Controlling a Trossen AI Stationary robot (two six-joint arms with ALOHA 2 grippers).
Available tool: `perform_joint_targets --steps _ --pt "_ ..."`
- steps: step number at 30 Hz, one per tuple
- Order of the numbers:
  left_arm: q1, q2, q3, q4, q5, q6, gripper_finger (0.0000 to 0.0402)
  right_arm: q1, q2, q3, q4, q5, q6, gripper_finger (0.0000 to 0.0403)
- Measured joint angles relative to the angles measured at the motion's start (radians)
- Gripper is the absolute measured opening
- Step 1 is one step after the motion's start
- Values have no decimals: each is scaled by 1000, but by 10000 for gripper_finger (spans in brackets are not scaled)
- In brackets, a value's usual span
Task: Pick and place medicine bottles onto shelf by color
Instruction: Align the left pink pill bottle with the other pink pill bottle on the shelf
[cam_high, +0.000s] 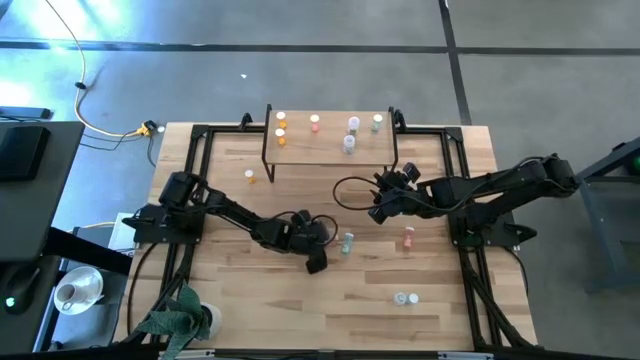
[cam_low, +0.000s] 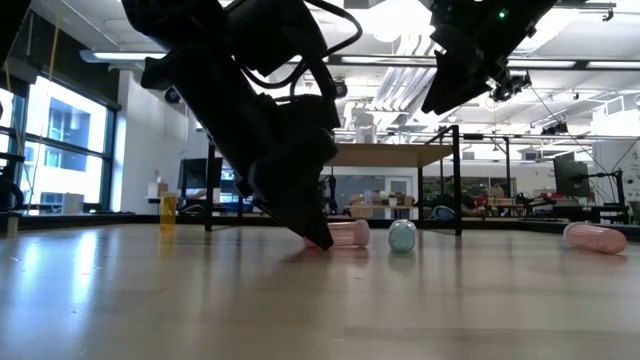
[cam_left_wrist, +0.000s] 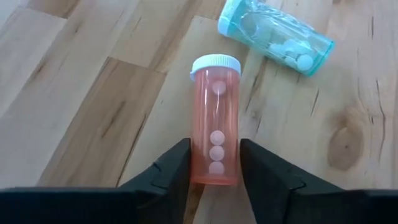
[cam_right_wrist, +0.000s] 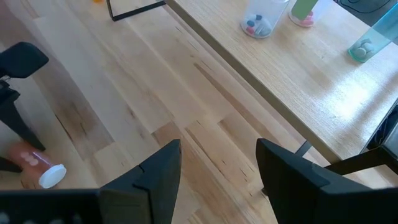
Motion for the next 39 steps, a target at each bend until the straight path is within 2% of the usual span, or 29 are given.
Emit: perform_joint_targets --steps 6,15,21,26,30,39 --pt "0 -3 0 -2 15 29 89 0 0 0 0 0 0 199" --pt "5 -21 -13 -21 19 105 95 0 0 0 16 0 -3 199" --pt "28 -110 -121 8 22 97 90 0 0 1 27 -3 -5 199" --pt "58 -220 -266 186 21 82 91 0 4 1 35 -23 -8 199" --pt "82 -301 -386 345 69 79 91 2 17 1 92 -74 -65 199" --pt "120 -411 -601 704 153 145 92 9 115 1 436 -274 -346 199"
